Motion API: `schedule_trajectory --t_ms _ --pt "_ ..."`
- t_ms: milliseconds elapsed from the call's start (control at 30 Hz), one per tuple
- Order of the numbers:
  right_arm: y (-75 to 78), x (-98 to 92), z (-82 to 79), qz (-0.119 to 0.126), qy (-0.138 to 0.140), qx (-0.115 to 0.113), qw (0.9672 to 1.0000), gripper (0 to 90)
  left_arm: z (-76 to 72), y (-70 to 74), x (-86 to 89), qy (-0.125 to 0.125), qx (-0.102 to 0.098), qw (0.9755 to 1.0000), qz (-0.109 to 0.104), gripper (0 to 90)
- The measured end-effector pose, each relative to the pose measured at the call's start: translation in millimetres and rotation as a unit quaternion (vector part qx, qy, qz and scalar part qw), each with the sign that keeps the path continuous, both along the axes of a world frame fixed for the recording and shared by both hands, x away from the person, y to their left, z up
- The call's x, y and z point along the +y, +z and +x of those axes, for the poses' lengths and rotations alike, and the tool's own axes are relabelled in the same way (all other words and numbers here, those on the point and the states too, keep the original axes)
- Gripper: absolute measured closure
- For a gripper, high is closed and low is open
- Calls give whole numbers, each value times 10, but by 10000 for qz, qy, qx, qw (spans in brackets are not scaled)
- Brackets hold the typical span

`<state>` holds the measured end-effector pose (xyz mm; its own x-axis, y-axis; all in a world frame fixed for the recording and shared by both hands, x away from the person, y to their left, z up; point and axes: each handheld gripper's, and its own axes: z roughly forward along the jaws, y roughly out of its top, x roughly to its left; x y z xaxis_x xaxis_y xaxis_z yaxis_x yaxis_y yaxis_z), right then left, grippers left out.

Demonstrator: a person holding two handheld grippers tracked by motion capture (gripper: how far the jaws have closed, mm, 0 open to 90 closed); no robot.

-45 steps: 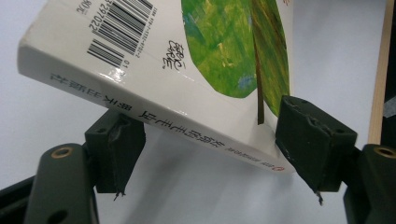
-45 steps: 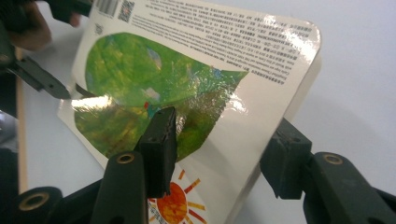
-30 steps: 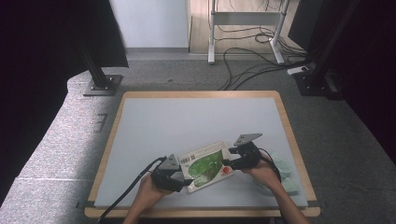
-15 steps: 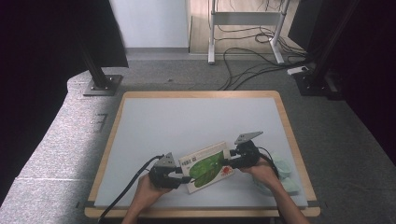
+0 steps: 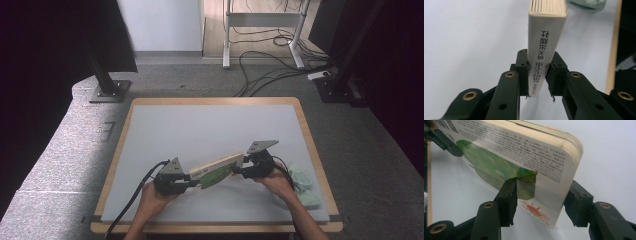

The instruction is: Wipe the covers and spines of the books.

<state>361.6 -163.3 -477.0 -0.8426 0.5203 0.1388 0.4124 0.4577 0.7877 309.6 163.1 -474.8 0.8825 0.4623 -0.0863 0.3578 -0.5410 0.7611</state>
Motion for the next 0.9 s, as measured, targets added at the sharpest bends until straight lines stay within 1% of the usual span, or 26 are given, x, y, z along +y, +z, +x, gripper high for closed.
schedule_trajectory --t_ms 200,333,367,433,533,633,667,733,767,833,900 --pt "8 84 53 70 -111 -121 9998 467 86 52 68 116 -226 9996 92 722" --pt "12 139 106 75 -238 -193 9995 469 197 77 97 178 -450 9985 240 708" --pt "11 154 123 72 -274 -228 9993 469 227 77 108 203 -488 9983 240 704" --pt "11 179 154 80 -349 -260 9990 469 287 75 128 239 -491 9982 227 699" --pt "21 224 230 99 -461 -280 9985 468 396 82 154 365 -586 9973 244 686" --pt "18 257 295 125 -547 -284 9980 469 464 60 165 467 -577 9970 206 673" --pt "8 267 315 131 -571 -275 9979 468 487 39 168 476 -552 9971 229 669" --pt "-22 272 339 130 -581 -237 9979 468 502 0 158 511 -517 9970 267 665" --pt "-39 272 341 133 -587 -220 9979 469 502 -10 157 540 -530 9967 291 659" --pt "-50 260 334 231 -610 -223 9976 472 495 -23 167 562 -531 9967 231 655" --pt "-49 257 323 229 -596 -229 9977 472 479 -20 158 569 -558 9965 258 654"
